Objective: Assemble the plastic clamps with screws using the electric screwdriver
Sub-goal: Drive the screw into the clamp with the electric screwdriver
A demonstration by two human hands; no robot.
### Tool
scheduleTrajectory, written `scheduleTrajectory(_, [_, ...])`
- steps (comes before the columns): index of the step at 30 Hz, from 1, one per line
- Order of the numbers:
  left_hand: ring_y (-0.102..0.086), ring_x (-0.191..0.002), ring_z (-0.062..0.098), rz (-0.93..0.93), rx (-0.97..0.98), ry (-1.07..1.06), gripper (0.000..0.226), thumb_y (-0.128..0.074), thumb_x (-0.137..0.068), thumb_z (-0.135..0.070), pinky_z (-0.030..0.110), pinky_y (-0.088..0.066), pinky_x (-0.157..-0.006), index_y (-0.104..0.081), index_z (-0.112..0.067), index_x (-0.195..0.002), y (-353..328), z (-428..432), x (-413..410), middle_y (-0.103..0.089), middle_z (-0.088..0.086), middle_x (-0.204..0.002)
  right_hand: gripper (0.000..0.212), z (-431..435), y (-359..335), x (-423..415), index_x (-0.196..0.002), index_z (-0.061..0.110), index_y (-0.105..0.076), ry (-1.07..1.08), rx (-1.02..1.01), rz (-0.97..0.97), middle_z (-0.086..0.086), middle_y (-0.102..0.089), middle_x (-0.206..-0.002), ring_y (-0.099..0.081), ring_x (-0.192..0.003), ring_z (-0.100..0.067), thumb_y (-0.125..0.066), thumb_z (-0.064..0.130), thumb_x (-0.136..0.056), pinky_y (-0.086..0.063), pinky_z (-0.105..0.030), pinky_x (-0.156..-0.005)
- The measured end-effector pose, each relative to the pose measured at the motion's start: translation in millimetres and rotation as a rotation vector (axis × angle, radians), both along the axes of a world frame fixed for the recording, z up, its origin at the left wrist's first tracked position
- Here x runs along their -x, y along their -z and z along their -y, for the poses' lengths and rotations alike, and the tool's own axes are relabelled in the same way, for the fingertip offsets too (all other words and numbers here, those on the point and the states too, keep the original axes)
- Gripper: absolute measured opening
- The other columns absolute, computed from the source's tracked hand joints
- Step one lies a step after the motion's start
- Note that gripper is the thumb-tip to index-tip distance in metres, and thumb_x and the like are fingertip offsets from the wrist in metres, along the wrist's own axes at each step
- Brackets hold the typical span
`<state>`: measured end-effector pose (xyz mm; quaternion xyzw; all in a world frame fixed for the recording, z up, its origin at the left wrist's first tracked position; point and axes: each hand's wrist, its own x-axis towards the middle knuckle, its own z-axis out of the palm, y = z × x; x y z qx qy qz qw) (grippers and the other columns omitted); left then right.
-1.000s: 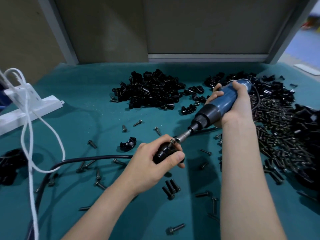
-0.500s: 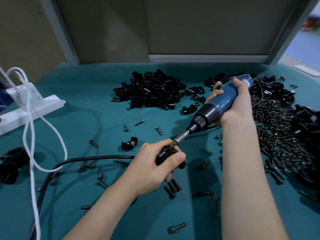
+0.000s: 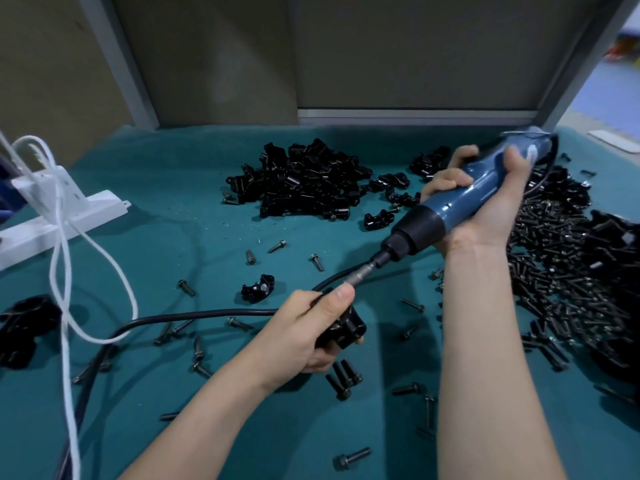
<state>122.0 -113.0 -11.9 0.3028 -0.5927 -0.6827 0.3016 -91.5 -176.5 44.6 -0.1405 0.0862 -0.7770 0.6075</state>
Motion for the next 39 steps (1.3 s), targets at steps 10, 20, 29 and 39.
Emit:
scheduleTrajectory(10, [-0.016, -0.033, 0.005, -0.203, -0.295, 0.173, 0.058, -0.080, -0.060, -0.060, 0.022, -0.009, -0.041, -0.059, -0.009, -0.077, -4, 1, 3, -0.025, -0.008, -0.039, 0.033, -6, -1, 6, -0.087, 0.011, -0.055, -0.033, 0.372, 0.170, 0.001, -0.064, -0.069, -0.049, -0.037, -0.010, -0.044, 0.041, -0.080, -0.039, -0.019, -0.041])
scheduleTrajectory(20, [-0.025, -0.038, 0.005, 0.055, -0.024, -0.059, 0.050, -0.070, -0.060, -0.048, 0.013, -0.024, -0.038, -0.049, -0.005, -0.074, -3, 1, 8, -0.035, -0.007, -0.050, 0.028, -6, 2, 8, -0.083, 0.009, -0.057, -0.014, 0.312, 0.150, 0.000, -0.064, -0.071, -0.050, -0.038, -0.012, -0.073, 0.022, -0.063, -0.044, -0.020, -0.041])
scheduleTrajectory(29, [-0.037, -0.052, 0.011, 0.431, 0.441, -0.308, 0.052, -0.062, -0.058, -0.060, 0.029, -0.034, -0.054, -0.051, -0.010, -0.068, 5, 1, 5, -0.042, -0.009, -0.053, 0.021, -1, 6, 3, -0.085, 0.017, -0.050, 0.107, 0.009, -0.065, 0.009, -0.060, -0.072, -0.044, -0.042, -0.003, -0.053, 0.037, -0.078, -0.039, -0.015, -0.047])
scheduleTrajectory(39, [-0.035, -0.050, 0.011, 0.443, 0.476, -0.341, 0.056, -0.058, -0.057, -0.062, 0.029, -0.033, -0.052, -0.048, -0.008, -0.066, 2, -1, 7, -0.040, -0.006, -0.050, 0.023, 0, 8, 4, -0.082, 0.016, -0.052, 0.104, -0.045, -0.033, 0.009, -0.058, -0.070, -0.044, -0.042, -0.004, -0.048, 0.037, -0.089, -0.039, -0.015, -0.045])
